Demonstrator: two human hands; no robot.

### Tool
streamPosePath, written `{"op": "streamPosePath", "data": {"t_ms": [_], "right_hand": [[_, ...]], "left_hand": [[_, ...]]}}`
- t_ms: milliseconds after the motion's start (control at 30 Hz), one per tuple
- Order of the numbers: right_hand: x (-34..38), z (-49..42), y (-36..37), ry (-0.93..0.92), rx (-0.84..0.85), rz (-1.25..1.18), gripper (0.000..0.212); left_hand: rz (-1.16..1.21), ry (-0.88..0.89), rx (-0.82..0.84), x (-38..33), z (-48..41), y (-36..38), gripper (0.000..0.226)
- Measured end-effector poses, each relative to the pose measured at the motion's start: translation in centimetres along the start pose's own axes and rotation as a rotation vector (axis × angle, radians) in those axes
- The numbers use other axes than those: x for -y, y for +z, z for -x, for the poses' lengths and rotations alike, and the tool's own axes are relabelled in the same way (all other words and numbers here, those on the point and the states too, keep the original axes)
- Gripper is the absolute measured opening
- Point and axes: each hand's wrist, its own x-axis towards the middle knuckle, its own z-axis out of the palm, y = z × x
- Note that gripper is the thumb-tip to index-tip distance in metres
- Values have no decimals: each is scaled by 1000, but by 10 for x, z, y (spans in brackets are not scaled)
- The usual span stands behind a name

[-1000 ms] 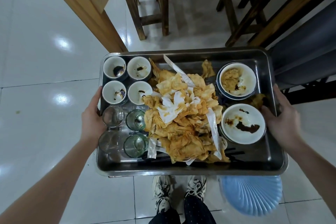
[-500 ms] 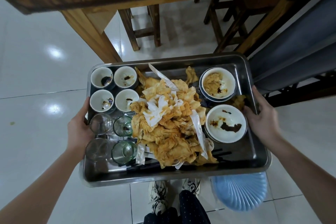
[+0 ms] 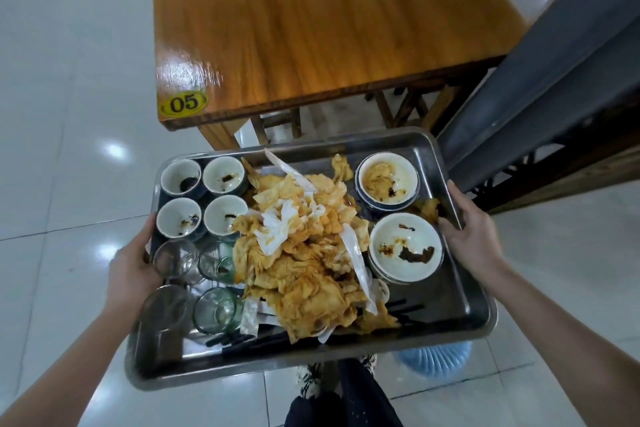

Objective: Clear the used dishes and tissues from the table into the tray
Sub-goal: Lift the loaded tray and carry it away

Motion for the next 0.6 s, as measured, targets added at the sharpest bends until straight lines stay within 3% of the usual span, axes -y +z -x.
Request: {"op": "streamPosePath", "data": {"t_ms": [167, 300, 600], "right_hand": [[45, 39, -42, -5, -23, 30, 70], [68, 66, -77, -43, -63, 59, 69], [93, 126, -140, -52, -212, 40, 70]], "left_hand": [[25, 15, 29, -20, 24, -58, 77], [34, 41, 52, -51, 35, -97, 67], [46, 271, 62, -121, 42, -157, 64]]}}
